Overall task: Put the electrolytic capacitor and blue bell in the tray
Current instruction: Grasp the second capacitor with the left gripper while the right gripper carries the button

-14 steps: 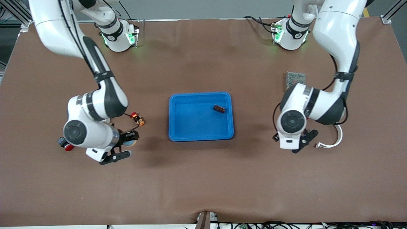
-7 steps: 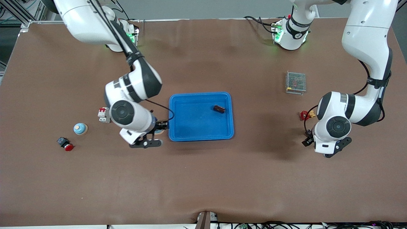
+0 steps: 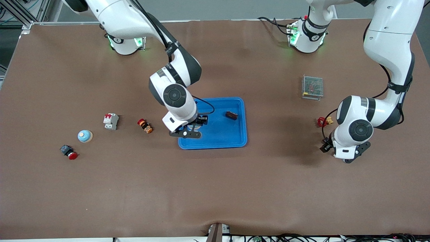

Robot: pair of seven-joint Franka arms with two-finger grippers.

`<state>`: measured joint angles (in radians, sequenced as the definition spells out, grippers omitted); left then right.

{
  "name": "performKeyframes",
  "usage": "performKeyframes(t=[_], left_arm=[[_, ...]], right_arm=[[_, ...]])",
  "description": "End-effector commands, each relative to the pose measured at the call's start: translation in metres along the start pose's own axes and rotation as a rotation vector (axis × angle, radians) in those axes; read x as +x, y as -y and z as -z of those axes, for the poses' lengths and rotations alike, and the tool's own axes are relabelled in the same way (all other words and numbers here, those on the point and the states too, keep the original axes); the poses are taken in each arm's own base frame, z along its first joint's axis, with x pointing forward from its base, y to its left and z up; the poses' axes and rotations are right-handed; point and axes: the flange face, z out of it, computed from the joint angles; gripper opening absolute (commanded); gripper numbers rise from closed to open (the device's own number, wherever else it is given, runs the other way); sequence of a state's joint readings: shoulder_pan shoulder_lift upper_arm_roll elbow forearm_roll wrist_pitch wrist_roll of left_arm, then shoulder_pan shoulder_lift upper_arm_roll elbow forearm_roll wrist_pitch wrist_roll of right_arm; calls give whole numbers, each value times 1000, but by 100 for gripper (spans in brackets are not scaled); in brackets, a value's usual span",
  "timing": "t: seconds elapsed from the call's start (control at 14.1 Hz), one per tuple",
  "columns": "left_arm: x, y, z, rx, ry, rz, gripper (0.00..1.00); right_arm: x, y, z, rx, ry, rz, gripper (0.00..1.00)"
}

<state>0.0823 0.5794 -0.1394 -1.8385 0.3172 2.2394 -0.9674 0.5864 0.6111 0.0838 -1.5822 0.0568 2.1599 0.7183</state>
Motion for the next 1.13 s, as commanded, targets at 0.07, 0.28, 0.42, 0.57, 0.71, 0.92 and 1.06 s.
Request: performKeyframes(t=[0.07, 0.28, 0.42, 0.57, 0.71, 0.92, 1.06], left_arm=[[-3, 5, -9, -20, 30, 24, 71], [-4, 1, -11, -19, 30, 18, 55], [-5, -1, -13, -16, 30, 11, 44], [-7, -4, -16, -12, 29, 3, 33], [-5, -6, -17, -13, 27, 0, 23], [-9, -11, -16, -14, 26, -7, 2], [-6, -15, -6, -23, 12, -12, 0]], right_arm=[[-18, -9, -26, -8, -1, -14, 38], [-25, -12, -36, -30, 8, -2, 38], [-33, -10, -44, -41, 15, 10, 38], [-34, -13, -48, -46, 22, 7, 39], [-38, -15, -53, -57, 31, 9, 39], [-40, -18, -61, -54, 27, 8, 39], [-42, -20, -69, -42, 14, 9, 39]])
